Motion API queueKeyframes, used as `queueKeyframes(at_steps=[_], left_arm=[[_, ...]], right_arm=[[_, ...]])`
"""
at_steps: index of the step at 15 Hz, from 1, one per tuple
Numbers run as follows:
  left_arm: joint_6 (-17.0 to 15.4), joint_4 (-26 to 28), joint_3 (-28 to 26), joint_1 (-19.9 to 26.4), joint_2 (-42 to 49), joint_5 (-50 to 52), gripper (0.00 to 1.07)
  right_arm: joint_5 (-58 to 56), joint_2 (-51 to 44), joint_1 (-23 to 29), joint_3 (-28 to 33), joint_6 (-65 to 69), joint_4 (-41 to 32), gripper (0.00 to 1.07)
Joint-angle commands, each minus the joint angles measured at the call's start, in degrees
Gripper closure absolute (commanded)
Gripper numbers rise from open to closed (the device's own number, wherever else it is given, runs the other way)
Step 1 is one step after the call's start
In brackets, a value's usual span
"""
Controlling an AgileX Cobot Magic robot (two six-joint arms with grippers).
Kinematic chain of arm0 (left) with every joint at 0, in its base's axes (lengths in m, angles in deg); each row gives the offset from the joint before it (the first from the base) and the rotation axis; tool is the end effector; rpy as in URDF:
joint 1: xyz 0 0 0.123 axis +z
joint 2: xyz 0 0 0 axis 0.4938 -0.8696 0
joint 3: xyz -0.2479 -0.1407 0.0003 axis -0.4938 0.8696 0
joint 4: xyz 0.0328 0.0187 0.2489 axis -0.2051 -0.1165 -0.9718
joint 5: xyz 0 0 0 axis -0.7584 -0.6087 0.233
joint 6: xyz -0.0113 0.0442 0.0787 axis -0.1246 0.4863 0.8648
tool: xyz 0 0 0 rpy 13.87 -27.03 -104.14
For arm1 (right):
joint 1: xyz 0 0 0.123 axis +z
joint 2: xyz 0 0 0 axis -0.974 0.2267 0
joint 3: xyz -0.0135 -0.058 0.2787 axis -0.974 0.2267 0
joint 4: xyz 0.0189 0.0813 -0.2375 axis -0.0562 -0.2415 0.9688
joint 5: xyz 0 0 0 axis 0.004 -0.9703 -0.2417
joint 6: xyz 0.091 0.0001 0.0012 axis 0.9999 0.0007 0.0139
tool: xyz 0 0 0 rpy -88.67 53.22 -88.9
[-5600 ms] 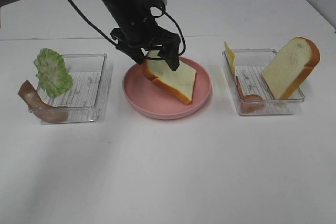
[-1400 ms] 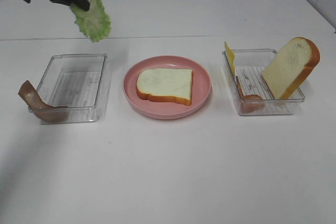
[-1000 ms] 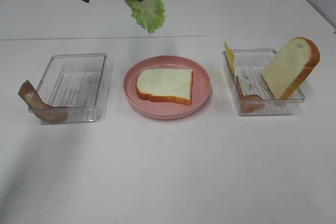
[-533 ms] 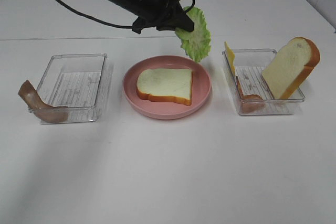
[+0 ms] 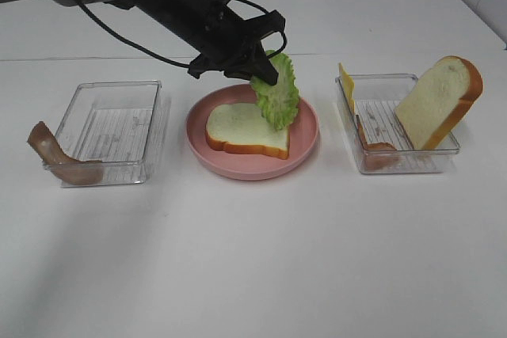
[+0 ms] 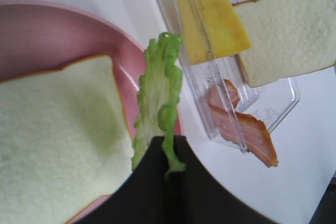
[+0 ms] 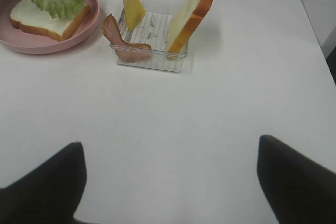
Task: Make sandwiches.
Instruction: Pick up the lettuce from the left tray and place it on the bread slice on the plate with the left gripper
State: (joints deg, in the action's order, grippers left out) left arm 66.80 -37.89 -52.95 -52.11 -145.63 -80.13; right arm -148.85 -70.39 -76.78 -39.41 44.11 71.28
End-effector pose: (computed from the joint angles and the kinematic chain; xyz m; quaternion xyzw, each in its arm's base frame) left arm 0.4647 -0.2448 0.1688 0.1224 0.9191 -0.3386 0.1599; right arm -0.0066 0.0081 0.2782 -0.0527 0.8506 0.0206 0.5227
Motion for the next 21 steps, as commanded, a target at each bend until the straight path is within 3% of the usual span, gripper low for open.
queueKeyframes(at_steps=[1, 8, 13, 14, 16, 18, 20, 21], left_arm=[[-1.1, -0.7, -0.1, 0.2, 0.1, -1.1, 1.07], [-0.9, -0.9, -0.1, 0.2, -1.9, -2.0, 1.07], [-1.7, -10.3, -0.1, 0.8, -1.9, -1.3, 1.07], [-3.3, -12.1, -0.1, 0.8, -1.9, -1.3, 1.05], [-5.6, -13.1, -0.1, 0.8, -1.9, -1.2, 0.88], [-5.6, -13.1, -0.1, 0.8, -1.9, -1.0, 0.66], [-5.6, -13.2, -0.1, 0.8, -1.7, -0.7, 0.28], [-5.6, -14.0, -0.1, 0.8, -1.0, -1.4, 0.2]], right_arm=[[0.5, -0.7, -0.3, 0.1, 0.3, 0.2, 0.29], [0.5, -0.7, -0.3, 0.1, 0.3, 0.2, 0.29], [0.5, -0.7, -0.3, 0.1, 0.3, 0.2, 0.29], [0.5, -0.7, -0.3, 0.1, 0.3, 0.2, 0.29], [0.5, -0.7, -0.3, 0.1, 0.3, 0.2, 0.29], [0.5, -0.7, -0.3, 0.1, 0.3, 0.2, 0.29], [0.5, -0.7, -0.3, 0.1, 0.3, 0.2, 0.29], [0.5, -0.7, -0.3, 0.1, 0.3, 0.2, 0.29]])
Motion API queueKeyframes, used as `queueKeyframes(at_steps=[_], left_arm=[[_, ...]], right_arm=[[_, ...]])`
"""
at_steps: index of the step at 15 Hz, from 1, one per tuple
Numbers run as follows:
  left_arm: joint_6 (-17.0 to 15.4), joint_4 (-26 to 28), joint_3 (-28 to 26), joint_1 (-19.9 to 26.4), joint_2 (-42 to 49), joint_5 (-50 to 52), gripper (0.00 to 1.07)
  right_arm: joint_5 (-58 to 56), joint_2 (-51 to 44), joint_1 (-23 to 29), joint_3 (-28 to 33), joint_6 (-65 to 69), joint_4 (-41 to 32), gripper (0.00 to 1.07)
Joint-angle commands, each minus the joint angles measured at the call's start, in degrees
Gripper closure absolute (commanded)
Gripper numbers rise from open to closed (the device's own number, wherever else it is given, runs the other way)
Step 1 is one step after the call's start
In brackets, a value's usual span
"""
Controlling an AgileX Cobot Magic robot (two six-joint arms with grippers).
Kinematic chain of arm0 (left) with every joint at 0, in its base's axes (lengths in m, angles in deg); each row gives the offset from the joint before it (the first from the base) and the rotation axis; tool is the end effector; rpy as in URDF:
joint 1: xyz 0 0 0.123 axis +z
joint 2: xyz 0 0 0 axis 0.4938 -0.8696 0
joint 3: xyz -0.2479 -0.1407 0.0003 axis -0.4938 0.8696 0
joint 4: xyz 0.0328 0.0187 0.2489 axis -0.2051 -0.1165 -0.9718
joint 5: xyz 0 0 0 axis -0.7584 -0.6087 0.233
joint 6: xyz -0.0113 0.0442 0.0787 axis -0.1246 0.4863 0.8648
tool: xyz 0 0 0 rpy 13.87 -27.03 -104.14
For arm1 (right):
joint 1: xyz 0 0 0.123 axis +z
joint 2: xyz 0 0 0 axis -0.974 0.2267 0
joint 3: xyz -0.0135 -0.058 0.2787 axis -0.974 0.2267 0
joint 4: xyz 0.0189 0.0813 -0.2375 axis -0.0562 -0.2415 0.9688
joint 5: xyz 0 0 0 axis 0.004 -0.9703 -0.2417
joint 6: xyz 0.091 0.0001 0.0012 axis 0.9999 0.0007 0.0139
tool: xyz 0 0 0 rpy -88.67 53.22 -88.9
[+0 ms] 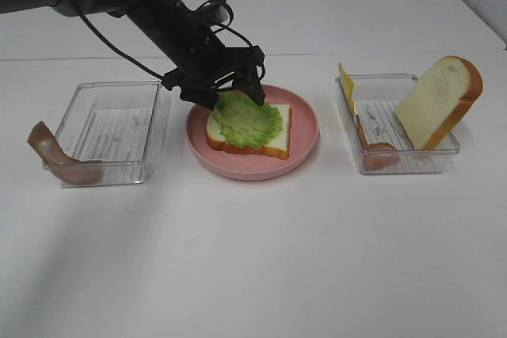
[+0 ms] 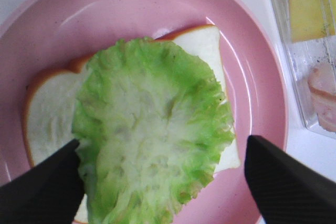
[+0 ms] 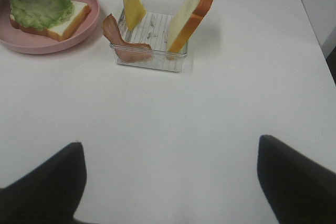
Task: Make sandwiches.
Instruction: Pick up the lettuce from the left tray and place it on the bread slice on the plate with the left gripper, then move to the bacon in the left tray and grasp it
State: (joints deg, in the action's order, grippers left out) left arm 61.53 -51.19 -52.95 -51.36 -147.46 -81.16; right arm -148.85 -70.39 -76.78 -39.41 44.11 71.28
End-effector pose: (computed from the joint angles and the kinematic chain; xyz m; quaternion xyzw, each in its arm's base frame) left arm 0.4695 -0.2258 0.1424 0.1326 0.9499 -0.2451 0.1413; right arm -0.0066 0.0081 0.2782 -0.0527 0.8506 0.0206 0.5227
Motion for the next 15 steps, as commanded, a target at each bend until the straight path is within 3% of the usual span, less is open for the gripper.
queueKeyframes(at_steps=[1, 3, 4, 5, 9, 12, 15], left_arm=[[-0.3, -2.5, -0.1, 0.1, 1.6, -0.6, 0.2], [-0.3, -5.6, -0.1, 0.1, 3.0, -0.8, 0.2], [-3.8, -13.9, -0.2, 0.1, 5.9, -3.4, 0.2], [-6.0, -17.6, -0.2, 0.1, 7.2, -6.2, 0.2], [-9.2, -27.5, -0.2, 0.1, 12.7, -17.4, 0.22], [-9.2, -31.1, -0.2, 0.7, 15.1, -20.9, 0.25], [-10.0, -29.0, -0.1, 4.1, 17.6, -20.9, 0.27]], right_arm=[[0.5, -0.7, -0.3, 0.1, 0.3, 0.2, 0.29], [0.5, -0.7, -0.3, 0.1, 0.3, 0.2, 0.29], [0.5, -0.7, -0.3, 0.1, 0.3, 0.2, 0.29], [0.5, -0.7, -0.3, 0.1, 0.3, 0.2, 0.29], [0.5, -0.7, -0.3, 0.1, 0.3, 0.2, 0.29], [0.5, -0.7, -0.3, 0.1, 0.3, 0.2, 0.29], [0.5, -0.7, -0.3, 0.1, 0.3, 0.2, 0.29]])
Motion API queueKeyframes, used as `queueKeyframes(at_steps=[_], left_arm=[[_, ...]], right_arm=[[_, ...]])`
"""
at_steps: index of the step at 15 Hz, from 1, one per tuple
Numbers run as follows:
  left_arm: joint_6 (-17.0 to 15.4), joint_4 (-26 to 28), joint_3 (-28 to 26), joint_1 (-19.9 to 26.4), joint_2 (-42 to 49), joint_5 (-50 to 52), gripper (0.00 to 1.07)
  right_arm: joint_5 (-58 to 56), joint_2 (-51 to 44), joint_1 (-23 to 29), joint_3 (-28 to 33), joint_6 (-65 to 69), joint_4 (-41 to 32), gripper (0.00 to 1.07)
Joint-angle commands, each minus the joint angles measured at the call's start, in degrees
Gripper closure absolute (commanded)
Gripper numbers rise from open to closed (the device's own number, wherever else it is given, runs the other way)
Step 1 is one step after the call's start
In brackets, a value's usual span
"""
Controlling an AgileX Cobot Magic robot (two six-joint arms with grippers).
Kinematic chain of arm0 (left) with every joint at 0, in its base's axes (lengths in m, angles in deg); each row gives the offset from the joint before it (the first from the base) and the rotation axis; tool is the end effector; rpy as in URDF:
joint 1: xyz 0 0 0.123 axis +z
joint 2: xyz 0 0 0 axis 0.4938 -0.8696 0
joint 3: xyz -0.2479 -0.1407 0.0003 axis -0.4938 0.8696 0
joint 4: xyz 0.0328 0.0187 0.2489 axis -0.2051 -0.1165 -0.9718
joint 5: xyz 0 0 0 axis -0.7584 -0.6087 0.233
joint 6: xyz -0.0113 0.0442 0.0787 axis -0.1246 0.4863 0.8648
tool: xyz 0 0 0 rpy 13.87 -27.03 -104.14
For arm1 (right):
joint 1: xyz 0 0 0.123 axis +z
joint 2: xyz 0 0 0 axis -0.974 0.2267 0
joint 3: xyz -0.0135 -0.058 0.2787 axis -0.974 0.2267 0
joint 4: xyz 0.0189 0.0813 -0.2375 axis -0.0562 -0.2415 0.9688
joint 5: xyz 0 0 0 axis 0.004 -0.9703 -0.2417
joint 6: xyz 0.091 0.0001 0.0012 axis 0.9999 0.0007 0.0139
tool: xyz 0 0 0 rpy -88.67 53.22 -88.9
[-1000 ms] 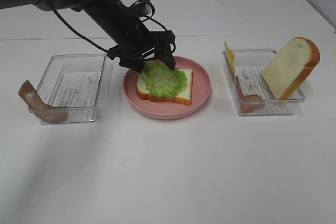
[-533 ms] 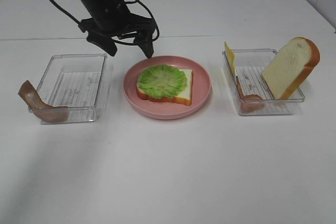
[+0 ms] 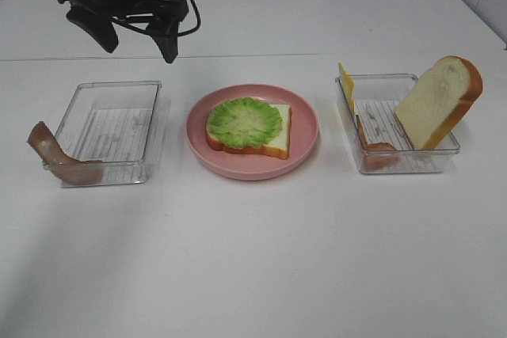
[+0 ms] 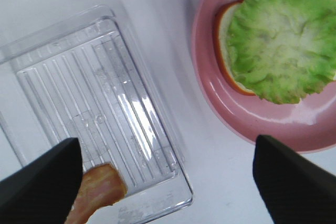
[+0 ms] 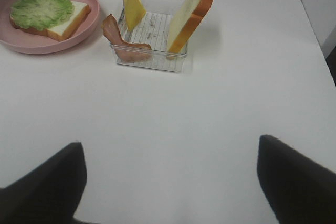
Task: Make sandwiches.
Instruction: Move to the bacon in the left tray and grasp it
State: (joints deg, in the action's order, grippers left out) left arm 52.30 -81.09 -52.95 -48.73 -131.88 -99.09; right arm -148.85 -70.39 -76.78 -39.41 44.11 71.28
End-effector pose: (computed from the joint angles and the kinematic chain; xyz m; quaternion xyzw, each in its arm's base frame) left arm 0.4437 -0.1539 0.2591 0.1599 0.9751 -0.0263 0.1516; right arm -0.0066 0.0081 0.2782 -0.0527 0.8506 0.0206 0.5227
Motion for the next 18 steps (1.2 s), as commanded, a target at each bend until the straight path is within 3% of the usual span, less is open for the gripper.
queueKeyframes(at_steps=[1, 5, 7, 13, 15, 18], left_arm=[[-0.7, 1.0, -0.1, 2.2, 2.8, -2.9, 0.28], [-0.7, 0.4, 2.9, 5.7, 9.2, -2.9, 0.31], [-1.0, -1.6, 12.4, 8.2, 13.8, -2.9, 0.34], [-2.3, -1.9, 26.9, 11.5, 14.4, 2.3, 0.34], [-2.5, -1.9, 29.9, 11.5, 13.4, 6.8, 0.34], [-2.5, -2.1, 30.3, 11.5, 9.6, 7.9, 0.34]], right_arm=[[0.5, -0.7, -0.3, 0.1, 0.3, 0.2, 0.29], [0.5, -0.7, -0.3, 0.1, 0.3, 0.2, 0.29], [0.5, -0.7, -0.3, 0.1, 0.3, 0.2, 0.29], [0.5, -0.7, -0.3, 0.1, 0.3, 0.2, 0.29], [0.5, -0.7, -0.3, 0.1, 0.3, 0.2, 0.29], [0.5, -0.7, -0.3, 0.1, 0.3, 0.2, 0.29]])
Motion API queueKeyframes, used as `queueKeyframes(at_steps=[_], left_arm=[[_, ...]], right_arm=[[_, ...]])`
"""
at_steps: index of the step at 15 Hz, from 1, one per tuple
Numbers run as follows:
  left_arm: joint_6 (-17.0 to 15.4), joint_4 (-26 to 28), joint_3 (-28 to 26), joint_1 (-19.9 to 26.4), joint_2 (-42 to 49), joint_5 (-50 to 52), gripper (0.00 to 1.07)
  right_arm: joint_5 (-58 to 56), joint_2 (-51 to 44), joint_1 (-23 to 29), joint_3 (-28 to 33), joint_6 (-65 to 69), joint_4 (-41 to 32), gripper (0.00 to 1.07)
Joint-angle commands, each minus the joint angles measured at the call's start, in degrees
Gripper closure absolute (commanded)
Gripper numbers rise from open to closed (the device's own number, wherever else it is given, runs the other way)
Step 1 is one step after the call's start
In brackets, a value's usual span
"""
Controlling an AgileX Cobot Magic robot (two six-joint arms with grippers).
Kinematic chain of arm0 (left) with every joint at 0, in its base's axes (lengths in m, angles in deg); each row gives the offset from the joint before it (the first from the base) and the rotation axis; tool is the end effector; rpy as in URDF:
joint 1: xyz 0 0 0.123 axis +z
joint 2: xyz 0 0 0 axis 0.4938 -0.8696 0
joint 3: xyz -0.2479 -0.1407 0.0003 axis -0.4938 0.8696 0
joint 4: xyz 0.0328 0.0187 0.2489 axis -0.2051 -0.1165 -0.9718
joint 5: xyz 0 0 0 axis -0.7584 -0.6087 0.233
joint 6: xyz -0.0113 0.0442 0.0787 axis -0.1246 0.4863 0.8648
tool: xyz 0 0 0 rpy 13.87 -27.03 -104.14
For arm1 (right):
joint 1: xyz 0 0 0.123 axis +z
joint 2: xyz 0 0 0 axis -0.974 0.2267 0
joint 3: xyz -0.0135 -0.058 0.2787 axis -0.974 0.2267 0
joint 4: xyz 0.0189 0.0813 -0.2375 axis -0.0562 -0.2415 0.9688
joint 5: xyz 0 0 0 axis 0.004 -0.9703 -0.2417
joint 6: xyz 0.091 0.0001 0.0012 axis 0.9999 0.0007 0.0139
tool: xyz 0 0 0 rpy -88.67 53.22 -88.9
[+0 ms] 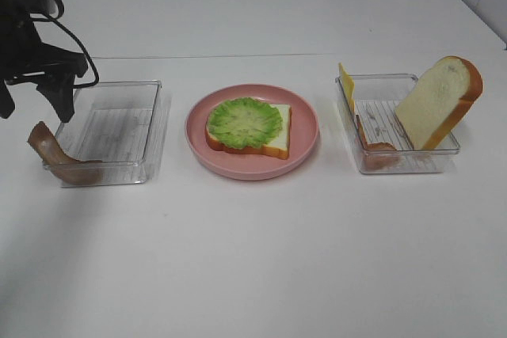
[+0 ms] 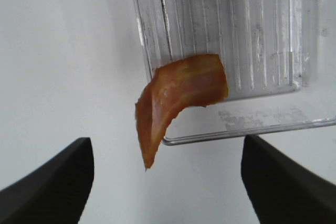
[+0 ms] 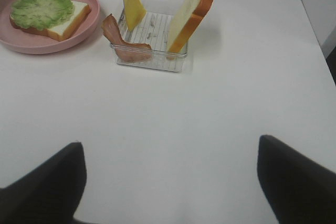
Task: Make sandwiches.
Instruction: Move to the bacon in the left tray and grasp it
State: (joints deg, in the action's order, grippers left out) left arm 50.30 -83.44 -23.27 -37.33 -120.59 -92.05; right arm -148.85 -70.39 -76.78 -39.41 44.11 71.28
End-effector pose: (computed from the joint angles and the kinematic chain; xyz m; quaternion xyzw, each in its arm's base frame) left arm 0.3942 -0.0501 0.2087 0.0538 0.9968 0.0136 0.0568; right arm -0.0066 0.0081 0.2782 -0.0527 0.8506 0.0206 0.5227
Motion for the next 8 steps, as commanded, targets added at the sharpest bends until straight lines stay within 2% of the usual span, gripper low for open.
queueKeyframes(at_steps=[1, 6, 8], left_arm=[[-0.5, 0.3, 0.6, 0.1, -2.6, 1.6, 0.34], [-0.3, 1.8, 0.5, 0.1, -5.6, 5.2, 0.35], [-0.3, 2.3, 0.5, 0.0, -5.6, 6.4, 0.49]], right_arm=[[0.5, -0.7, -0.3, 0.1, 0.3, 0.2, 0.29], [0.5, -0.7, -0.3, 0.1, 0.3, 0.2, 0.29], [0.5, -0.7, -0.3, 0.1, 0.3, 0.2, 0.29]])
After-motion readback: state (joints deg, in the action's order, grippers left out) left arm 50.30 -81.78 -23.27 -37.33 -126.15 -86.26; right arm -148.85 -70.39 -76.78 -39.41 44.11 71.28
